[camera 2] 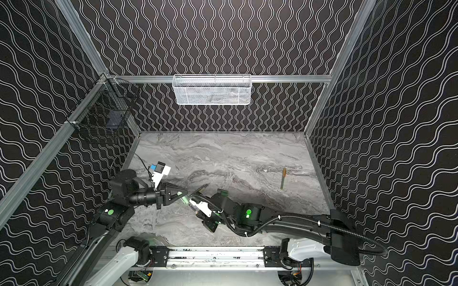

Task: Insert the pens into the pen caps
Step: 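Lift the tan pen and bring its tip under the green cap in the left gripper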

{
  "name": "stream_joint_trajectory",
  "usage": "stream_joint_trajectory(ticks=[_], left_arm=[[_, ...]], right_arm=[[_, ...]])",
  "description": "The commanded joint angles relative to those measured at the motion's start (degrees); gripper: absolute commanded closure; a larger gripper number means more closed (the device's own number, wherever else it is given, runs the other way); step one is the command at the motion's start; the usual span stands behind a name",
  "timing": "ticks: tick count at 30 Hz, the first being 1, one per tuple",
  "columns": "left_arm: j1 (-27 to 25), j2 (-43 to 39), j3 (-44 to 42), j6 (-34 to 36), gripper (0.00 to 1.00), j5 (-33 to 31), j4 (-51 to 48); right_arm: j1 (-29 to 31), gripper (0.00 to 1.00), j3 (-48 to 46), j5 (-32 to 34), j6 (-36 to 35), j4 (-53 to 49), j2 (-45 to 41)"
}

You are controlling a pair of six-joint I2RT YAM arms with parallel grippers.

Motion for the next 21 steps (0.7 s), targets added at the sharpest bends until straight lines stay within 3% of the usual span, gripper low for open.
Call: stream_joint_trajectory(ticks=[1, 21], left_arm=[[0.1, 0.3, 0.2, -0.1, 1.0, 0.3, 1.0], [1.3, -0.2, 0.7, 0.6, 1.0, -1.6, -0.5]], right_arm=[[0.1, 0.98, 0.0, 0.1, -0.7, 4.5, -1.2], [0.1, 0.98, -0.3, -0.5, -0.9, 3.2, -2.0]])
